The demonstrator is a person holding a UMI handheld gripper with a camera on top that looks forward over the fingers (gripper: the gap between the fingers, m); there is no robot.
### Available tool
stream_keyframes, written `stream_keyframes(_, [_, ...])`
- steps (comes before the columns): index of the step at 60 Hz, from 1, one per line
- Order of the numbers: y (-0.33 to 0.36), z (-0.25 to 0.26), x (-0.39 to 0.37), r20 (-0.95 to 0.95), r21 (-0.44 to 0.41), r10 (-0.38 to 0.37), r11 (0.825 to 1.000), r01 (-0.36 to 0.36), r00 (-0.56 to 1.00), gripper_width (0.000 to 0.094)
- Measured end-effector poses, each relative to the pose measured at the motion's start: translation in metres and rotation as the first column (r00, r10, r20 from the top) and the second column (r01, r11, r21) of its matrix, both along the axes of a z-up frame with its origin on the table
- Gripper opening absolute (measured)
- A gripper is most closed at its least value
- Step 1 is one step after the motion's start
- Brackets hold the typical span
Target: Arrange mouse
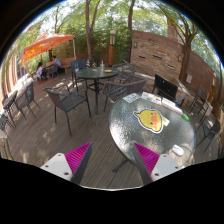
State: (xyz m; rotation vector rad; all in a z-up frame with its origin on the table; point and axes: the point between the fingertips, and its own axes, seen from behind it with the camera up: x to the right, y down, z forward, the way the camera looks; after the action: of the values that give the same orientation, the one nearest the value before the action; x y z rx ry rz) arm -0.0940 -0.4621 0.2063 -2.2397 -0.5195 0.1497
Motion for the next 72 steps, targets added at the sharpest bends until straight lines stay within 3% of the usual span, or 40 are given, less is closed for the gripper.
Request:
stream_keyframes(14, [0.0,-0.03,0.041,0.005,-0.02,0.013,1.0,-0.013,1.0,0.0846])
stream_keyframes(24, [0.011,-0.068,0.116,0.011,-0.032,-0.015,0.999,0.016,1.0,0.0847])
stream_keyframes(34, [0.049,-0.117,0.232,0.061,-0.016,-0.13,0.991,0.131,0.99,0.0846])
stream_keyframes(42, [0.094,-0.153,0.318,0.086,0.011,-0.239,0.971,0.239,0.967,0.085])
stream_keyframes(52, [0.151,-0.19,0.381,0.062,0.005,-0.322,0.947,0.323,0.945,0.0852])
stream_keyframes(60, [0.185,-0.209,0.402,0.05,0.004,-0.322,0.947,0.322,0.945,0.0846])
stream_keyframes(72, [0.224,-0.219,0.402,0.025,0.017,-0.272,0.962,0.272,0.962,0.0843])
